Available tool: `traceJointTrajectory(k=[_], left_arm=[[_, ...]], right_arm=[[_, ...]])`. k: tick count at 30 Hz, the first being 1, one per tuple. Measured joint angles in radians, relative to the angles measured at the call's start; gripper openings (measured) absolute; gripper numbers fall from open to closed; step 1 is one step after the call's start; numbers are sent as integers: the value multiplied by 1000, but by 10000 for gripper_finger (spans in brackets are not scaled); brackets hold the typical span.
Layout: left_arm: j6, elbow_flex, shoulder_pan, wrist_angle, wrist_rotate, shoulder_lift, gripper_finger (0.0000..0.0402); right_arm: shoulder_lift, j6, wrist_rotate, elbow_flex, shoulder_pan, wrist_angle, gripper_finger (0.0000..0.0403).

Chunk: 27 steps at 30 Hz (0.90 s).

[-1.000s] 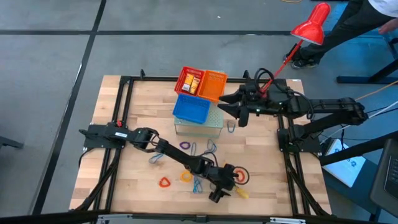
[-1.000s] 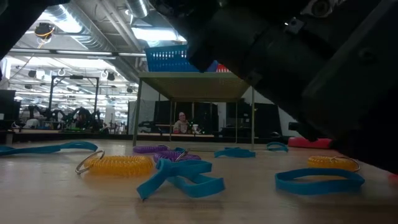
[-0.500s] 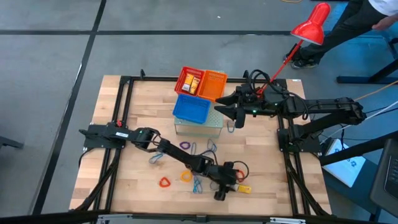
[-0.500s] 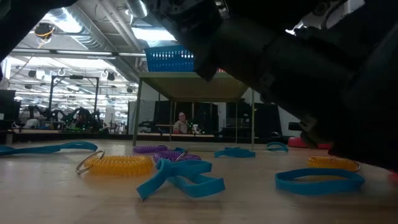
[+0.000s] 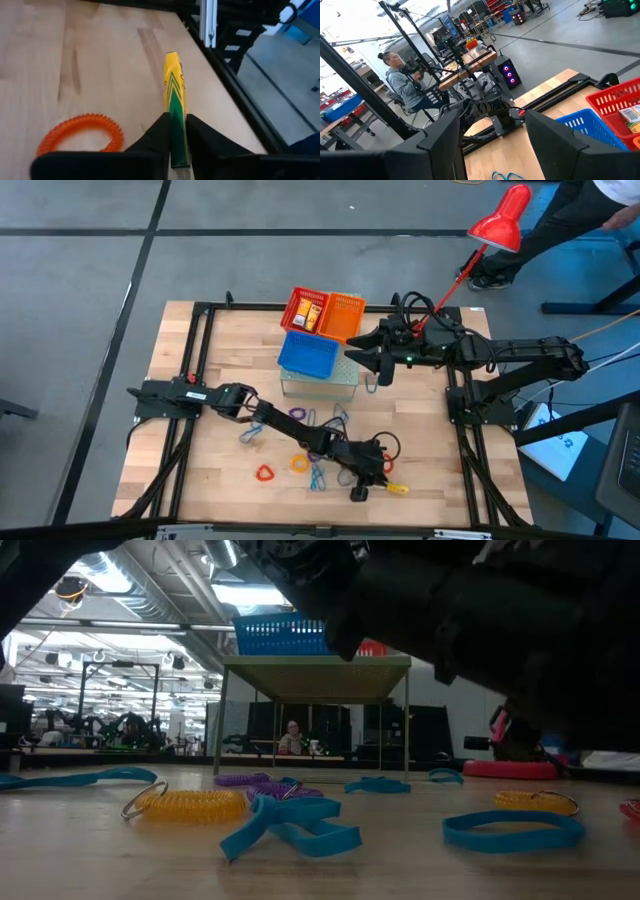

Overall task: Pick & Place Office Desk Supplies
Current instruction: Put the crayon box into the red basket on the shelf

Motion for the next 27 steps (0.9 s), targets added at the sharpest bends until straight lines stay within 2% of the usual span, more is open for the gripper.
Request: traceJointTrajectory(k=[4,10,17,19,27], left_arm=[[-5,0,0,-14,22,0,25],[-23,0,0,-13,30,0,25],[-8,0,0,-15,69,-60,22],[11,0,2,-47,78,-94,22],[178,2,22,-256,58,-274,21]], right_arm=[[0,0,0,0,0,0,231],[0,0,0,0,0,18,231],[-3,-43,-32,12,11,255,231],[-14,-90,-46,57,15,202,231],[-129,-233,-37,337,43,-228,231]])
